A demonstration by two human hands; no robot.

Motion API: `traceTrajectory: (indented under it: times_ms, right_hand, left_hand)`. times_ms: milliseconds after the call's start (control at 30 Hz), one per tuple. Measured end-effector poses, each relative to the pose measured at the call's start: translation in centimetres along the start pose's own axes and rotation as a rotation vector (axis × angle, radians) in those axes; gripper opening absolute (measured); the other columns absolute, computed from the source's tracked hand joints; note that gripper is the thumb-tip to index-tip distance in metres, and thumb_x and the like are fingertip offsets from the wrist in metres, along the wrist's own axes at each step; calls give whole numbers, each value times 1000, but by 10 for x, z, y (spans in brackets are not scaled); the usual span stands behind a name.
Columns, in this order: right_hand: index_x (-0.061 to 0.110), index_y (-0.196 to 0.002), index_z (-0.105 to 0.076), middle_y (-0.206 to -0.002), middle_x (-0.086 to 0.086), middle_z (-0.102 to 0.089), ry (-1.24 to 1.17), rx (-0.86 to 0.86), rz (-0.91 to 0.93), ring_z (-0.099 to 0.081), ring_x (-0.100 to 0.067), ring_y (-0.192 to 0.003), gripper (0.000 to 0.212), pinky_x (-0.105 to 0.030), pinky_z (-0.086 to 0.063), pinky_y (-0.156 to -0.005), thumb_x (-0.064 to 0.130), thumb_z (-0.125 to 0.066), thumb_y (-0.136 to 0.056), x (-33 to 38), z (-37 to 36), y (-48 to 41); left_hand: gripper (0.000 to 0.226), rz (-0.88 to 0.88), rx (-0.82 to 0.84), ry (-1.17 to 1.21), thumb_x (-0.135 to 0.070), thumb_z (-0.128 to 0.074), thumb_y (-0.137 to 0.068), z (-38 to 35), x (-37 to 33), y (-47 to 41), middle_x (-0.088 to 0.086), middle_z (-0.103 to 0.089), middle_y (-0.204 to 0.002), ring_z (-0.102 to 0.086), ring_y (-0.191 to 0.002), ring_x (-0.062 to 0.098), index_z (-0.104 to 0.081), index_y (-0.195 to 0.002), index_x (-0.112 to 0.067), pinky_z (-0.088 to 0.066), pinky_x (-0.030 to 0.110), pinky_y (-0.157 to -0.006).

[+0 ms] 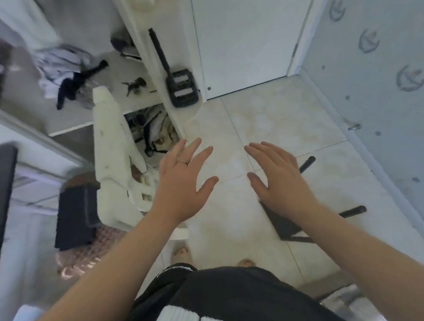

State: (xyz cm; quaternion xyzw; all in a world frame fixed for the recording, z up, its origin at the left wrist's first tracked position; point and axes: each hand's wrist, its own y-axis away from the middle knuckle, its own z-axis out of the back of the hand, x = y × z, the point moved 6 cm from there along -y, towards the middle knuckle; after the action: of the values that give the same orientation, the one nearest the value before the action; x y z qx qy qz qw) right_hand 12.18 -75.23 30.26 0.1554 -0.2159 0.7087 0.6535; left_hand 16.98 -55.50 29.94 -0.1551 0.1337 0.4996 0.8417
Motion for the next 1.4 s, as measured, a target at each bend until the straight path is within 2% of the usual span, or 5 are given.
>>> traceTrajectory:
  times_ms: [300,633,800,967,1400]
  right_hand:
    - [11,-144,-53,-149,-3,-52,-44,27,403,-41,-27,-144,52,-44,-29,-117,21,-57,-94,171,-34,-72]
    - [11,-144,-53,-149,-3,-52,-146,88,525,-40,-21,-144,51,-34,-26,-120,27,-50,-96,356,-155,-104]
    - [18,-149,-47,-152,3,-47,-193,314,296,-36,-14,-143,53,-38,-26,-121,20,-59,-98,387,-252,-125]
    - [19,-152,-42,-154,0,-44,-295,546,-135,-38,-15,-140,55,-17,-23,-108,20,-58,-100,367,-354,-134]
    - [8,-141,-48,-136,-14,-56,-298,614,-685,-53,-35,-125,53,-45,-44,-107,11,-59,-89,280,-527,-142]
  left_hand:
    - [60,240,-264,-55,-51,-48,-93,107,114,70,-1,-39,-158,-23,-151,27,-48,-147,-23,-17,51,-119]
    - [60,369,-248,33,-47,-53,-92,140,299,147,1,-43,-155,-30,-148,26,-49,-146,-22,-25,52,-119]
    - [60,538,-72,128,-45,-59,-95,116,391,178,-4,-39,-157,-24,-149,21,-42,-150,-28,-21,49,-120]
    - [58,651,115,257,-41,-63,-94,64,460,204,0,-46,-152,-34,-143,24,-46,-147,-25,-33,54,-115]
    - [70,1234,282,651,-38,-63,-94,-105,565,229,10,-54,-143,-52,-130,31,-32,-152,-13,-40,35,-105]
